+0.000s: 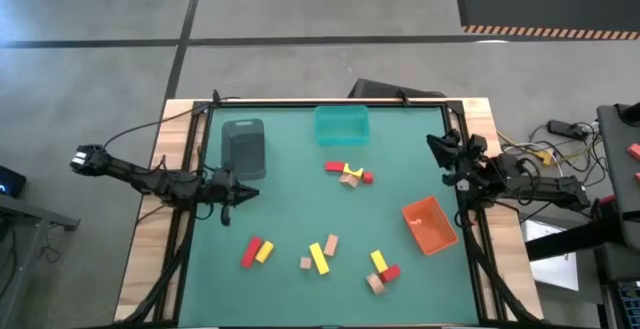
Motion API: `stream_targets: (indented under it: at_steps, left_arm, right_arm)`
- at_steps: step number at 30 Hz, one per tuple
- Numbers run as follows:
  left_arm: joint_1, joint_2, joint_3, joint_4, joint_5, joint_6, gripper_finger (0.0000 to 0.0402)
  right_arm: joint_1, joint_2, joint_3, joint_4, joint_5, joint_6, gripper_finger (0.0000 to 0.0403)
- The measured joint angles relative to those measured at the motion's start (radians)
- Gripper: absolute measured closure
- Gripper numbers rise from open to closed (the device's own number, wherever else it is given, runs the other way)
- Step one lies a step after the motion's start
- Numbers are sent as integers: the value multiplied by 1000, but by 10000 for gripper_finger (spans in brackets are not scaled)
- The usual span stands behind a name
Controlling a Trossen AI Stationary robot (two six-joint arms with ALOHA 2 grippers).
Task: Sort & place blocks by color
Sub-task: Put the yellow block into the green bin
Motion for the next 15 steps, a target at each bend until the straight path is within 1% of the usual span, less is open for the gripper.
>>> stream_targets:
  at_steps: [2,5,7,9,11,13,15]
  left_arm:
    - [0,0,0,98,-6,-32,402]
    - [0,0,0,316,-12,-190,402]
    - [0,0,0,478,-47,-275,402]
    - [0,-2,0,616,-69,-288,402]
    - [0,-6,0,729,-70,-259,402]
    - [0,-11,0,812,-60,-251,402]
    - [0,-17,0,868,-58,-253,402]
  right_arm:
    - [0,28,22,3,1,2,344]
    - [0,95,74,-1,2,-7,344]
    - [0,152,123,3,2,-51,344]
    - [0,220,167,4,2,-121,344]
    - [0,292,209,-3,2,-176,344]
    - [0,359,260,-3,17,-172,344]
    - [0,421,312,-4,74,-120,344]
